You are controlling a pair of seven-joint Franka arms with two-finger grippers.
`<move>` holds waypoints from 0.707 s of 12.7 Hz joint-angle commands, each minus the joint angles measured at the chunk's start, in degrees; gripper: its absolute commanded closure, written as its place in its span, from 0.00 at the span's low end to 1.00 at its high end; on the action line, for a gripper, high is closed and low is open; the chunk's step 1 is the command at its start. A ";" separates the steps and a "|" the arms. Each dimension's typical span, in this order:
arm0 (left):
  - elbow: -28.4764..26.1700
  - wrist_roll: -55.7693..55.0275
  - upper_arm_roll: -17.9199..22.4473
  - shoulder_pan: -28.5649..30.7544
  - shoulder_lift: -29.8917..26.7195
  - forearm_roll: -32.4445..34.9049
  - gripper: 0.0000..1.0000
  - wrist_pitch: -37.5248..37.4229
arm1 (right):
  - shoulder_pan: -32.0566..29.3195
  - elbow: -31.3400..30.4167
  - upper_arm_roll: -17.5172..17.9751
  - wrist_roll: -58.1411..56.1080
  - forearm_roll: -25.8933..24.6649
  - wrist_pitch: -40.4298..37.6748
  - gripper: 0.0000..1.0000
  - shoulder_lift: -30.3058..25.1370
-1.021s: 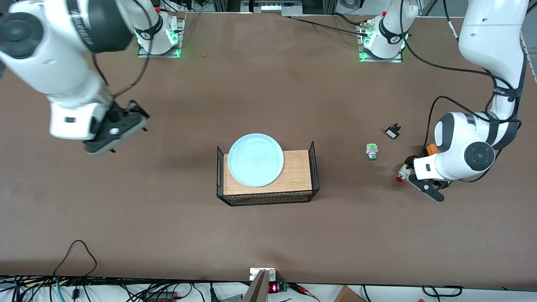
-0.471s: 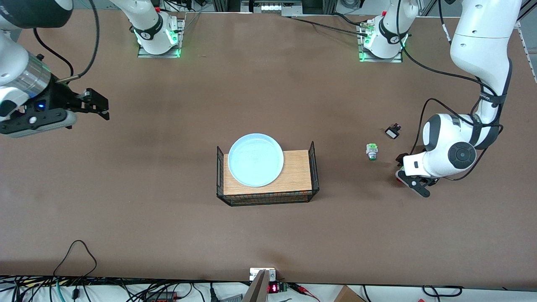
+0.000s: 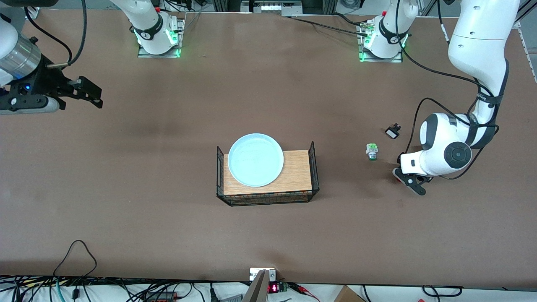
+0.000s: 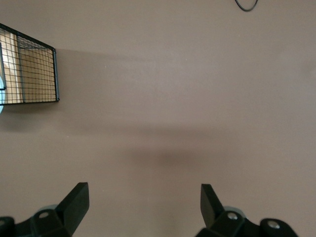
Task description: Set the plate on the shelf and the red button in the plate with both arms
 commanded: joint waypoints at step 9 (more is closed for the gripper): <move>22.50 -6.67 -4.14 -0.19 -4.40 -5.75 0.88 -32.03 | -2.91 -4.90 -0.57 0.51 1.41 1.66 0.00 -4.30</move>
